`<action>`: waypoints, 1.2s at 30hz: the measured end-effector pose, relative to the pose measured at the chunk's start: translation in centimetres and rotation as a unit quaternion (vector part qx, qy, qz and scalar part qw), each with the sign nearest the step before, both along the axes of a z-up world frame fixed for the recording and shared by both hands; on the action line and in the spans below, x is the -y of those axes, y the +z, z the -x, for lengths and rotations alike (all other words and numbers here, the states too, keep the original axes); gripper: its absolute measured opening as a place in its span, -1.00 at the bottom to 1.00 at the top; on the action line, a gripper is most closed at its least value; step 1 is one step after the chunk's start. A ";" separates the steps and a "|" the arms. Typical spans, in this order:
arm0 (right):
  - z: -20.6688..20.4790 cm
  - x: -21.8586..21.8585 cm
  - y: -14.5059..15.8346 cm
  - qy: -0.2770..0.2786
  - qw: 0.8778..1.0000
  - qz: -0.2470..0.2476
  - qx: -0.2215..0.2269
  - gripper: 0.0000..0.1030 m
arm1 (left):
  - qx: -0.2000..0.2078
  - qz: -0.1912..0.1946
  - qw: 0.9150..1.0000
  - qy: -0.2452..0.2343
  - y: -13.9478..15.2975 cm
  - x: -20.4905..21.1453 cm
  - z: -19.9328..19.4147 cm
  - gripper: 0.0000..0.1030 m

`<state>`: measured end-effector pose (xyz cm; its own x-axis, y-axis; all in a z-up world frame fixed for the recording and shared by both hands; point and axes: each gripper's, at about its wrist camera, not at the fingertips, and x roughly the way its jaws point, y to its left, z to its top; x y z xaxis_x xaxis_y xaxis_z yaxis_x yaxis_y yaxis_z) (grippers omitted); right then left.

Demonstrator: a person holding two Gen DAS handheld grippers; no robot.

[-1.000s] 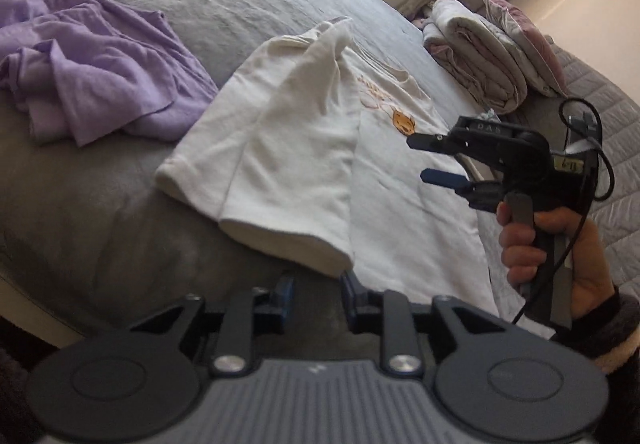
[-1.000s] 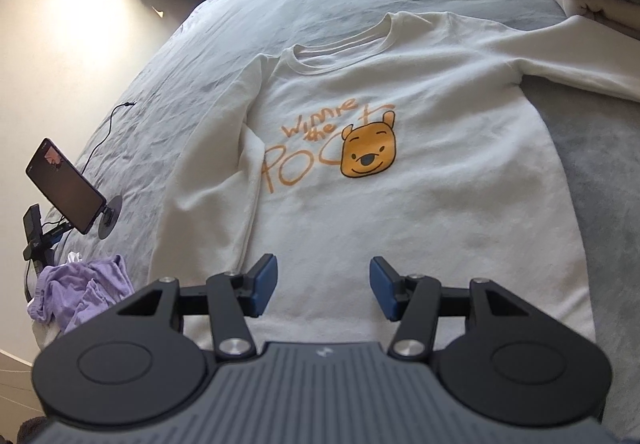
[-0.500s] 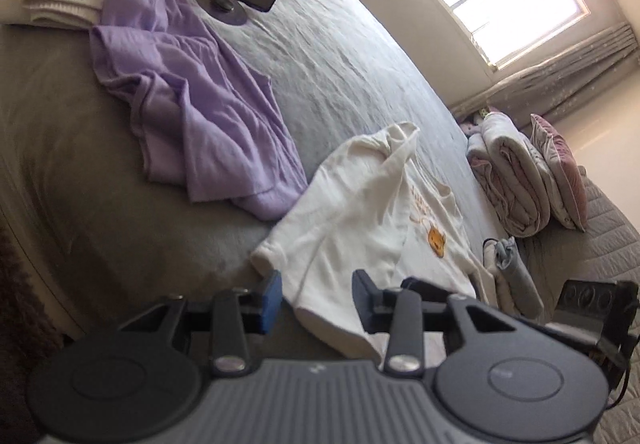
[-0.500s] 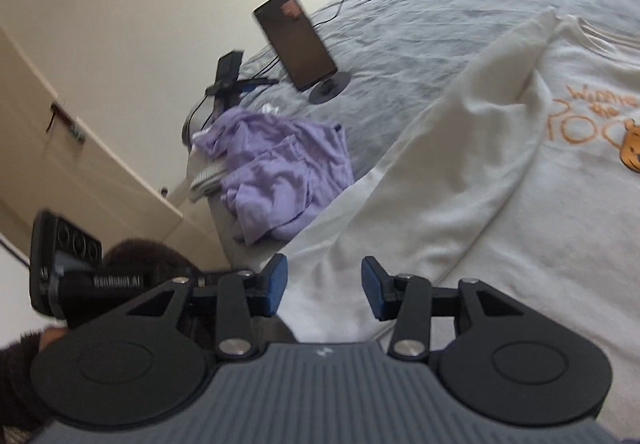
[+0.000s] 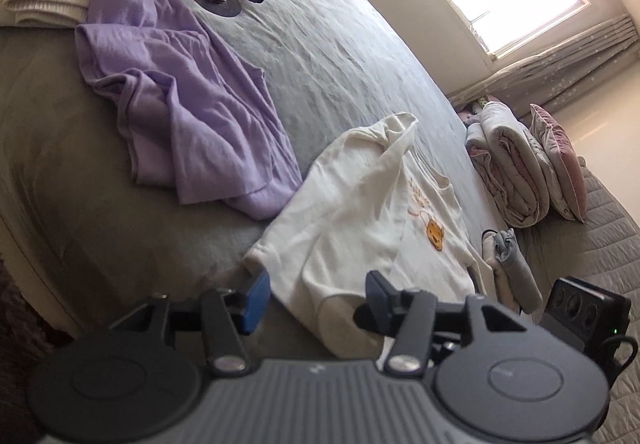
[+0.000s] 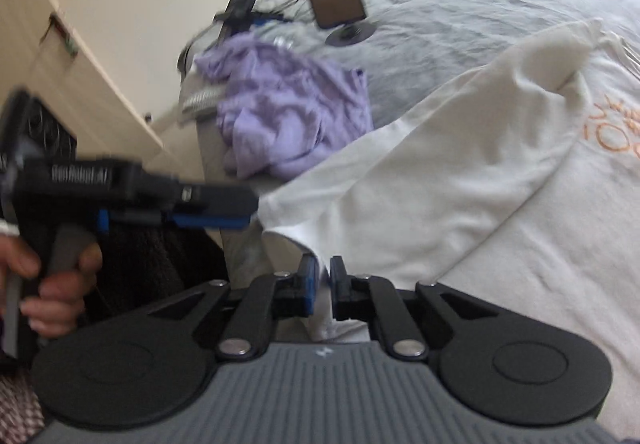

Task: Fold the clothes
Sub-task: 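Pull the held sleeve outward from the body with the left gripper, then open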

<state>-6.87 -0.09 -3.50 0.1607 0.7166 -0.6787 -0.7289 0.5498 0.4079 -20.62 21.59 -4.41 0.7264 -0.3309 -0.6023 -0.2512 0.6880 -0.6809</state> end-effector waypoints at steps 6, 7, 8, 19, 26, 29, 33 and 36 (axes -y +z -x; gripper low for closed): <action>-1.6 1.7 0.3 -0.043 0.995 -0.060 -0.063 -0.83 | 0.014 0.043 0.999 -0.018 -0.6 1.1 -0.6 0.17; -1.8 1.8 0.3 -0.043 0.995 -0.064 -0.069 -0.83 | 0.015 0.052 0.998 -0.020 -0.8 1.3 -0.8 0.17; -1.9 1.8 0.2 -0.042 0.994 -0.066 -0.075 -0.83 | 0.015 0.059 0.998 -0.021 -1.0 1.6 -0.9 0.17; -1.7 1.7 -0.7 -0.055 0.997 -0.003 -0.061 -0.54 | -0.014 -0.045 0.998 -0.028 -0.1 2.7 -2.6 0.12; -2.2 2.2 -1.0 -0.069 0.995 0.001 -0.071 -0.45 | -0.040 -0.104 0.992 -0.060 -0.5 3.6 -2.9 -0.25; -2.4 2.4 -0.9 -0.078 0.994 -0.003 -0.074 -0.45 | -0.053 -0.130 0.987 -0.075 -0.2 4.0 -3.3 -0.90; -2.8 3.4 -0.6 -0.104 0.992 -0.008 -0.071 -0.29 | -0.037 -0.166 0.980 -0.098 1.8 4.0 -4.1 -0.92; -3.5 4.8 -0.4 -0.136 0.988 -0.016 -0.073 -0.25 | 0.005 -0.237 0.965 -0.109 5.4 4.2 -5.0 -0.93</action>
<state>-3.41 -4.88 -3.95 0.2521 0.6819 -0.6866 -0.4873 0.7025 0.5187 -15.62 17.44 0.98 0.6775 -0.1654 -0.7167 -0.0594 0.9589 -0.2774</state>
